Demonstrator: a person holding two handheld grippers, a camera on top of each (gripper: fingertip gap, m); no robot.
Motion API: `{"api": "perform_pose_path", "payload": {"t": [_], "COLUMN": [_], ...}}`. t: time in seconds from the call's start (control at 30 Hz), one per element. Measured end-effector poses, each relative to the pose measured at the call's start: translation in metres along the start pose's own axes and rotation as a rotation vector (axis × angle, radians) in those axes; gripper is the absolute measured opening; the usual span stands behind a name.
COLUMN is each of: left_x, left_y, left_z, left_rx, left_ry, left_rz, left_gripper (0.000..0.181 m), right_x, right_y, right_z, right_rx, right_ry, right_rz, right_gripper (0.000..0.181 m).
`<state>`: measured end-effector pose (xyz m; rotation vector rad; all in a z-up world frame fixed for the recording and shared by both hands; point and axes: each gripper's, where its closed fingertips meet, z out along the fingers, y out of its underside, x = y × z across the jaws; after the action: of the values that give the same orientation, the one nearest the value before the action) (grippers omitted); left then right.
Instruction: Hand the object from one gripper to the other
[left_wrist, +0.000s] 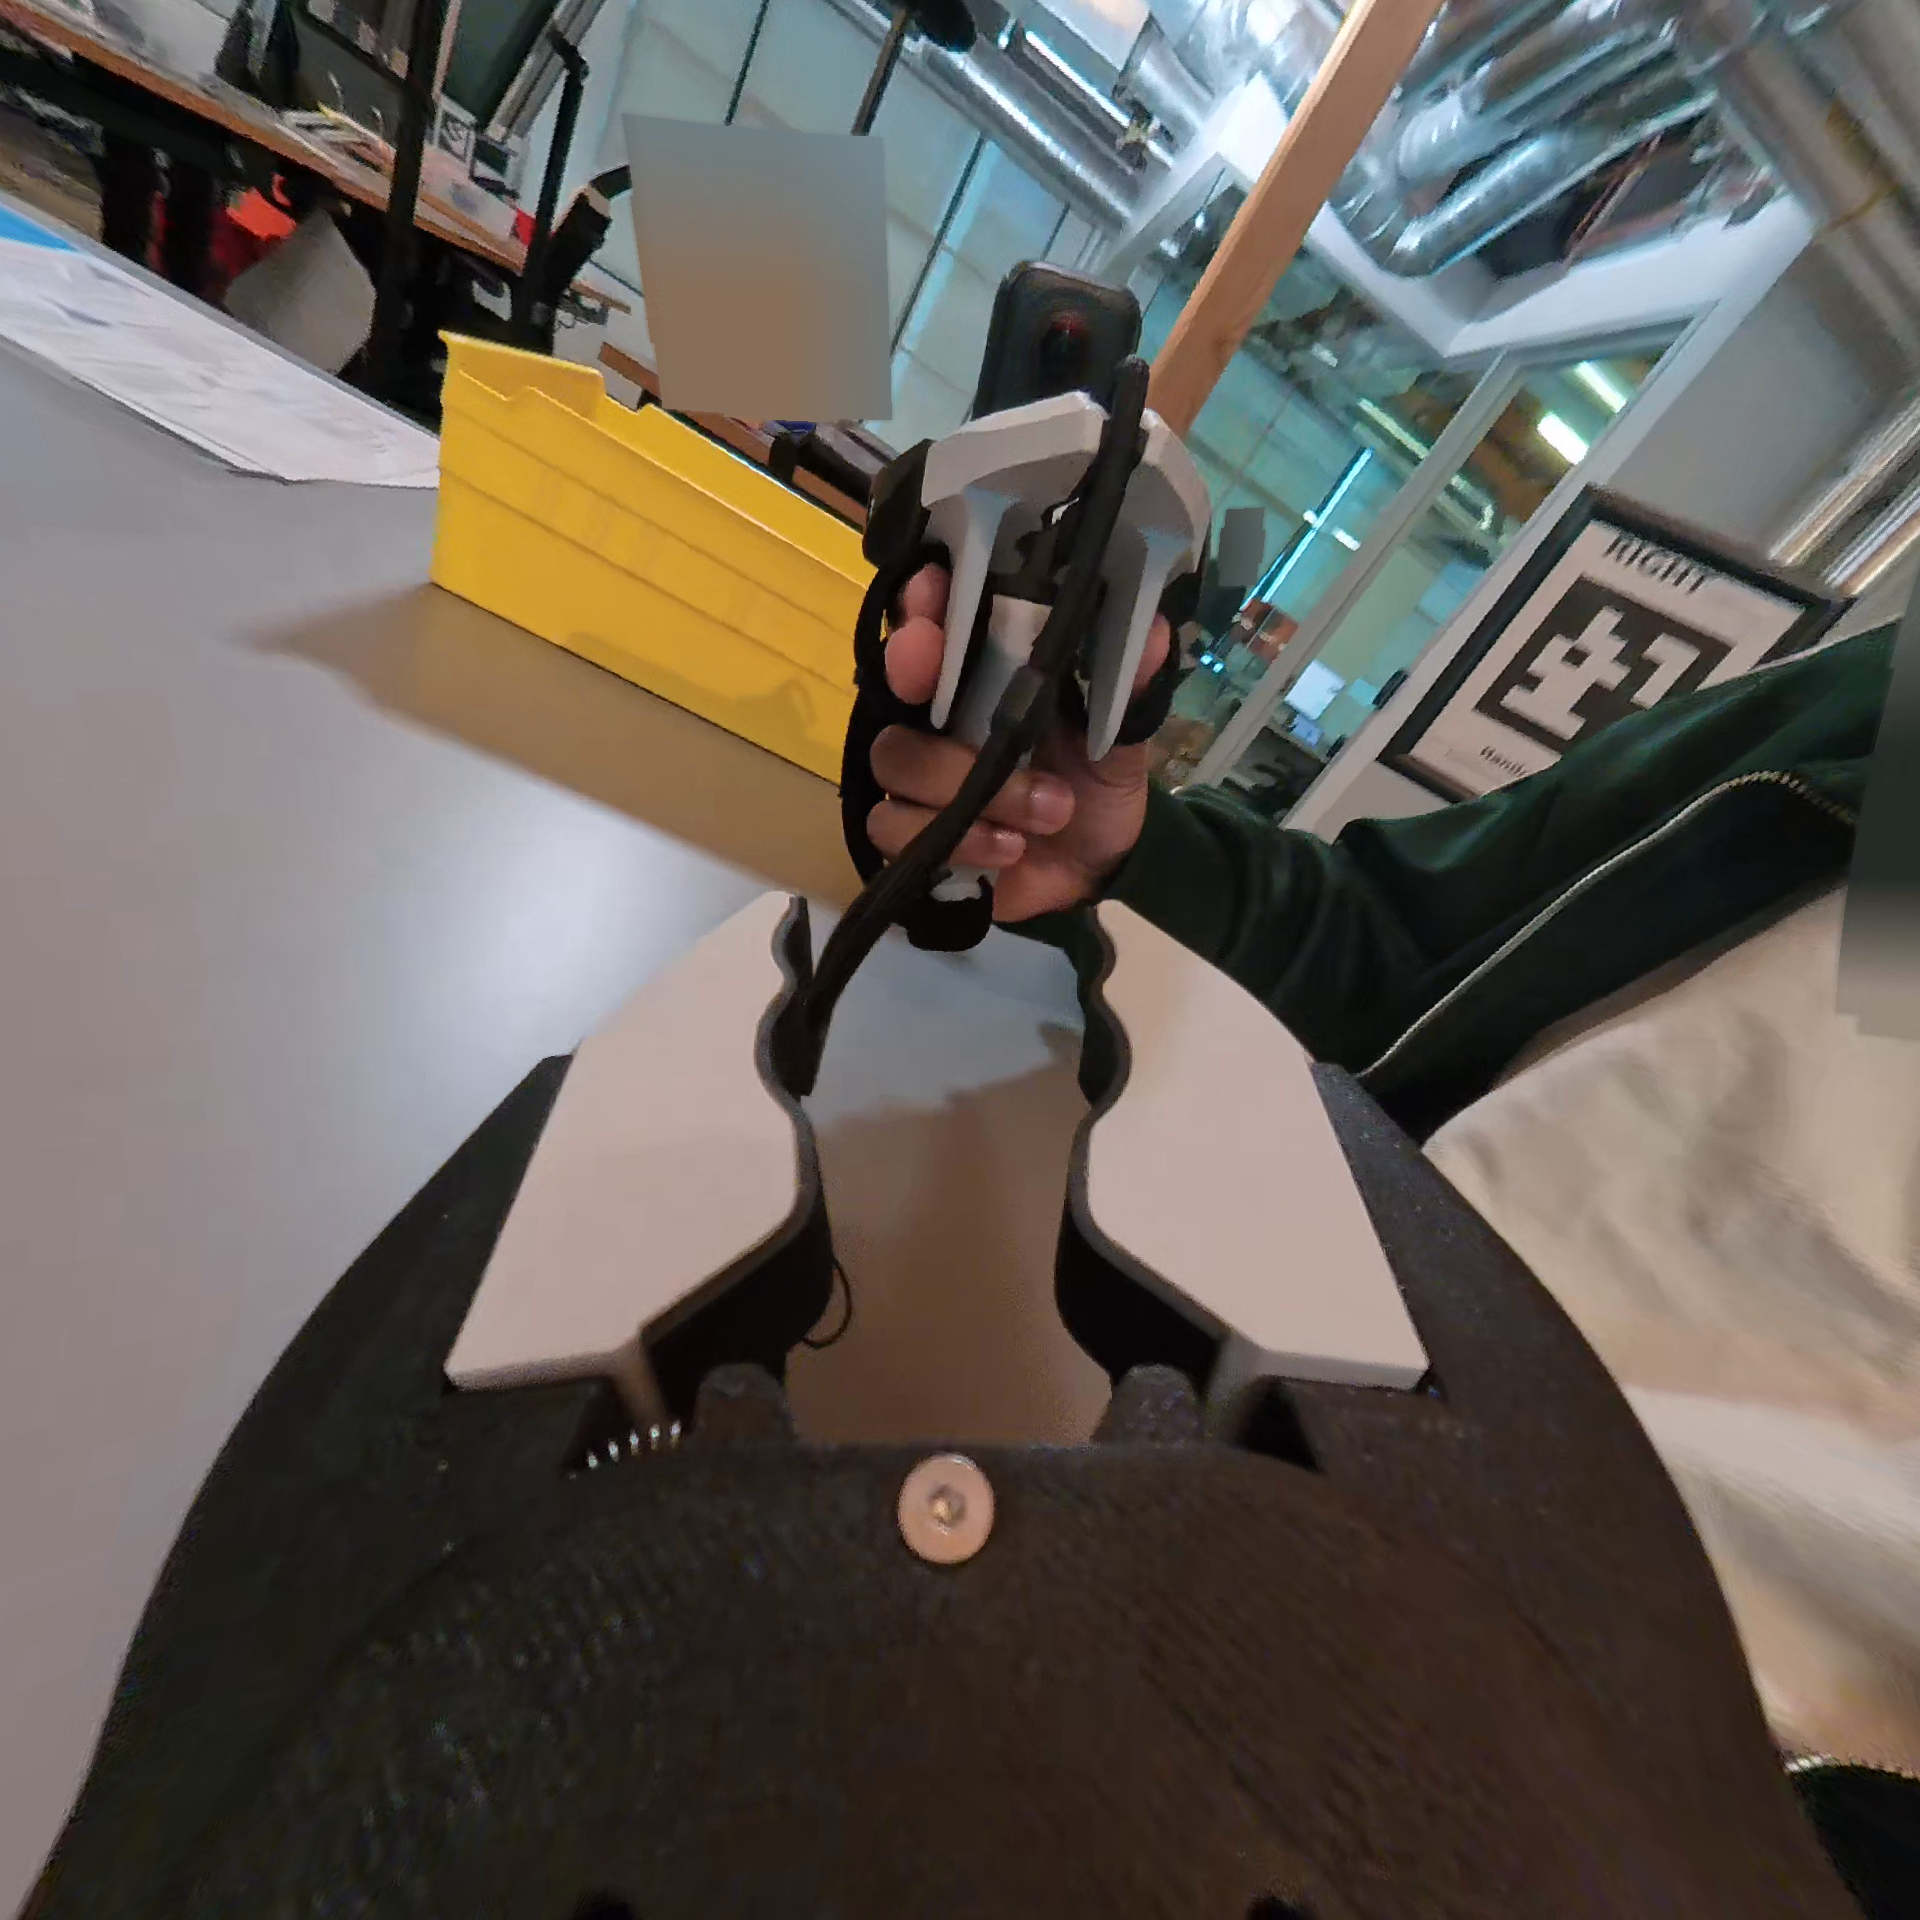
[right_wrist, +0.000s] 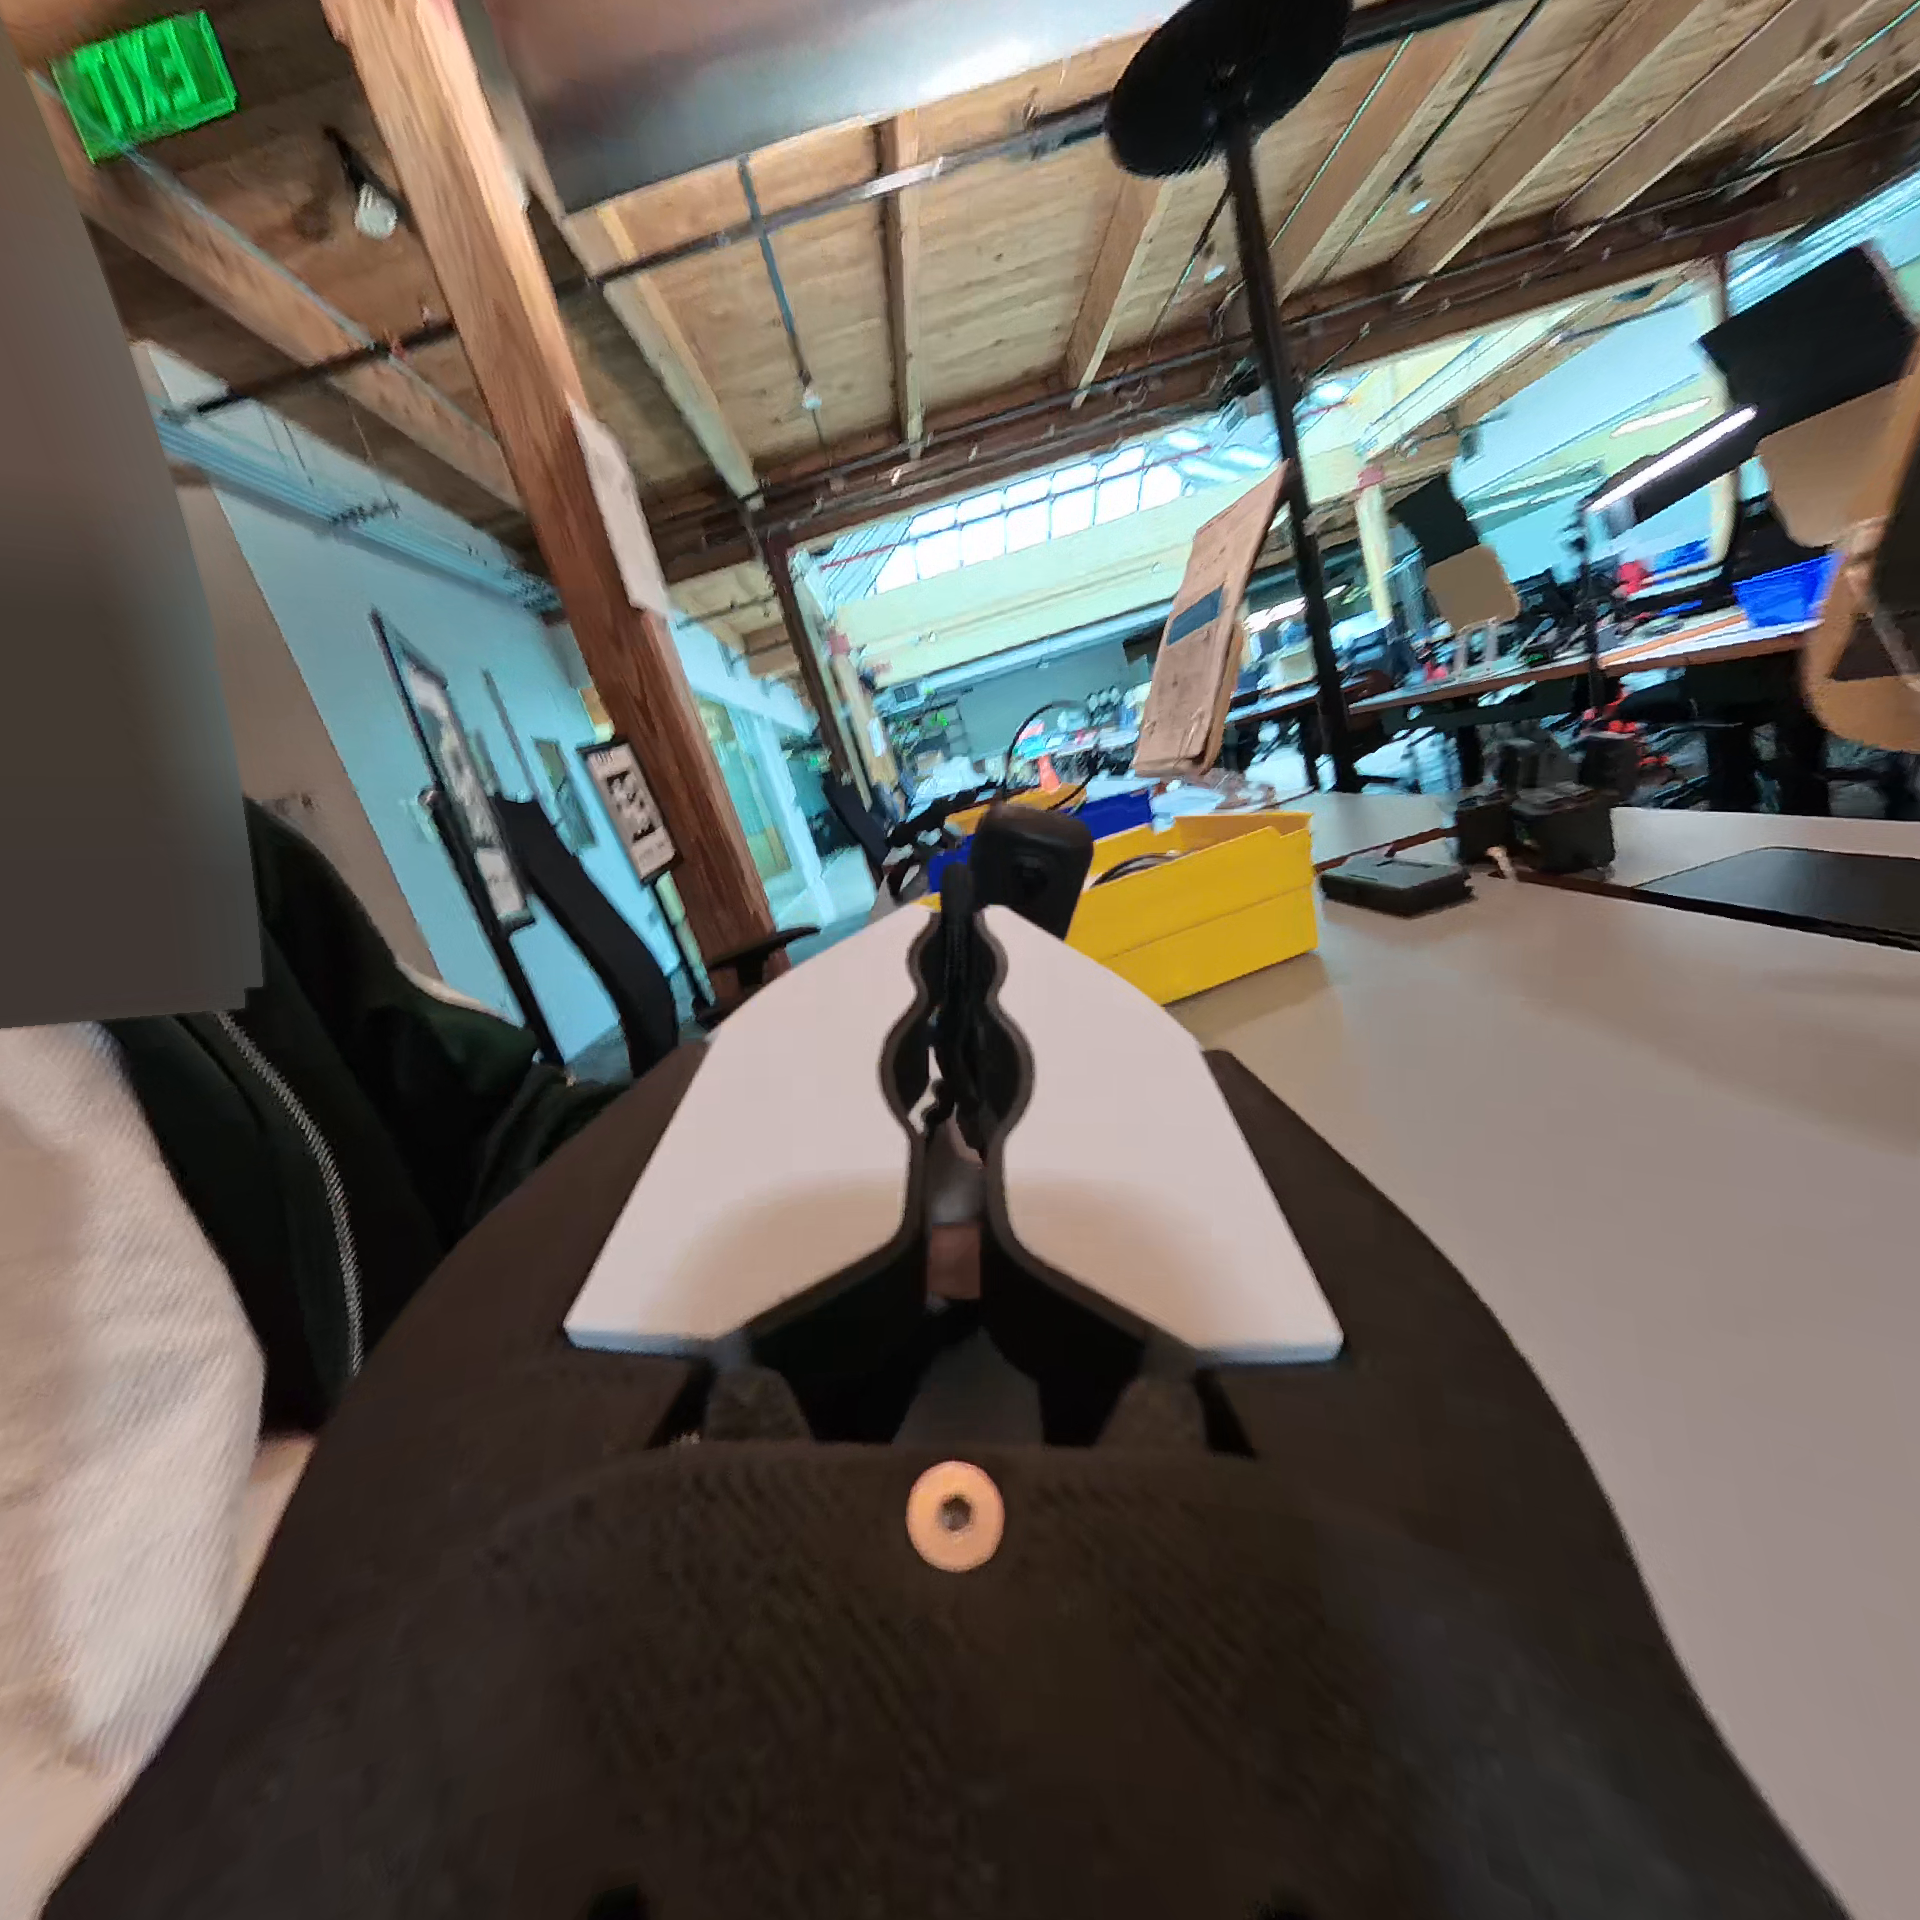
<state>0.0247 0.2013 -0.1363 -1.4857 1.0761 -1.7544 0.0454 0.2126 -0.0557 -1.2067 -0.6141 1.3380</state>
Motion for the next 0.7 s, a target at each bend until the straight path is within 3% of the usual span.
{"api": "perform_pose_path", "payload": {"t": [0.2,0.33,0.53,0.63,0.7], "left_x": [0.024,0.043,0.045,0.044,0.042], "left_y": [-0.002,0.006,0.009,0.010,0.010], "left_z": [0.004,0.009,0.011,0.009,0.009], "left_rx": [-0.019,-0.066,-0.089,-0.093,-0.101], "left_ry": [0.072,0.167,0.165,0.167,0.157], "left_rz": [0.134,0.131,0.153,0.163,0.169], "left_gripper": [0.055,0.042,0.024,0.006,0.006], "right_x": [-0.017,-0.021,-0.026,-0.028,-0.028], "right_y": [0.012,0.018,0.029,0.035,0.036], "right_z": [0.007,0.008,0.012,0.015,0.016], "right_rx": [-0.116,-0.129,-0.175,-0.196,-0.194], "right_ry": [-0.117,-0.163,-0.202,-0.215,-0.218], "right_rz": [0.066,0.143,0.189,0.190,0.195], "right_gripper": [0.004,0.003,0.004,0.004,0.004]}}
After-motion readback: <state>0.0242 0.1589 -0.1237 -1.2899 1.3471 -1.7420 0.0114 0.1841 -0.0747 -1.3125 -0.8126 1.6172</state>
